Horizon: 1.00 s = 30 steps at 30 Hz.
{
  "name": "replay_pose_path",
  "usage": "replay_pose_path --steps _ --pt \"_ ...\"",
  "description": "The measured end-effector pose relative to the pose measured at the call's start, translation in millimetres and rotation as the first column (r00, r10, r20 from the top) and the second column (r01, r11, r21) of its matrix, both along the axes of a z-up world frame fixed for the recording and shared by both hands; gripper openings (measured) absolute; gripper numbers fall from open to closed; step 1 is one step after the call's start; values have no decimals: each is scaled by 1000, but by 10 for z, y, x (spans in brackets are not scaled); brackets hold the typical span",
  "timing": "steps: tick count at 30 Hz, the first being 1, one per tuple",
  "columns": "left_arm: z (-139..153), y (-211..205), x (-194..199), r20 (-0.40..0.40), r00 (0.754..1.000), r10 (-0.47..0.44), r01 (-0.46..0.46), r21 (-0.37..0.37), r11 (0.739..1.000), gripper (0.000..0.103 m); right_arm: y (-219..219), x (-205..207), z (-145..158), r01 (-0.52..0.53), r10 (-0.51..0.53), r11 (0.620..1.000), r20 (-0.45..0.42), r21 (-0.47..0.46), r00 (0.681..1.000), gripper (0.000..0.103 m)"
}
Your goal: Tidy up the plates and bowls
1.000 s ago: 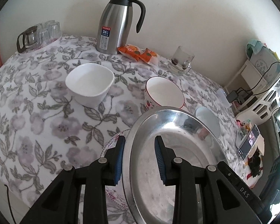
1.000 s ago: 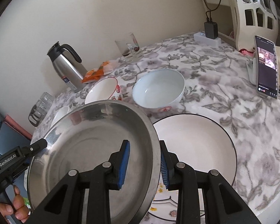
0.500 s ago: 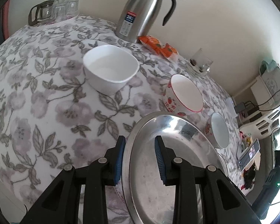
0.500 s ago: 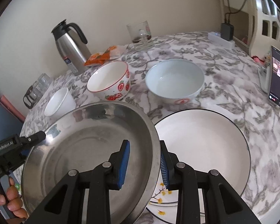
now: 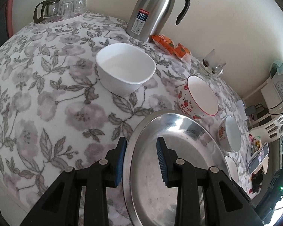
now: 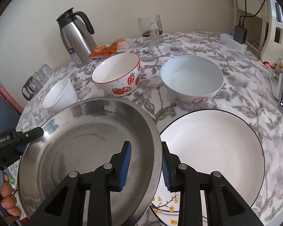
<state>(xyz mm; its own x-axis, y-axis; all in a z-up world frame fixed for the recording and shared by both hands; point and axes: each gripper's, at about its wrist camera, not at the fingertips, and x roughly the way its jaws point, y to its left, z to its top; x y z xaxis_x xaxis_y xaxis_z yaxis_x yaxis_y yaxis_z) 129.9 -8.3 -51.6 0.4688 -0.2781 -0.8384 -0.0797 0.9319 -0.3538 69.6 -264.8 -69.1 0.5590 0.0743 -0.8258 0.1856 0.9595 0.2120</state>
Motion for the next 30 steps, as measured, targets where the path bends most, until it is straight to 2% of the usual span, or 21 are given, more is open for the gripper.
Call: replay_pose_path --steps 8,21,30 --pt "-78 -7 23 -33 999 -6 7 11 1000 34 26 14 -31 -6 5 1000 -12 -22 1000 32" --pt "-294 -23 56 -135 991 -12 15 22 1000 34 20 36 -87 -6 5 1000 -36 -26 999 33" --pt "-346 -35 84 -156 988 -15 22 43 999 34 47 39 -92 -13 11 999 -36 -41 999 33"
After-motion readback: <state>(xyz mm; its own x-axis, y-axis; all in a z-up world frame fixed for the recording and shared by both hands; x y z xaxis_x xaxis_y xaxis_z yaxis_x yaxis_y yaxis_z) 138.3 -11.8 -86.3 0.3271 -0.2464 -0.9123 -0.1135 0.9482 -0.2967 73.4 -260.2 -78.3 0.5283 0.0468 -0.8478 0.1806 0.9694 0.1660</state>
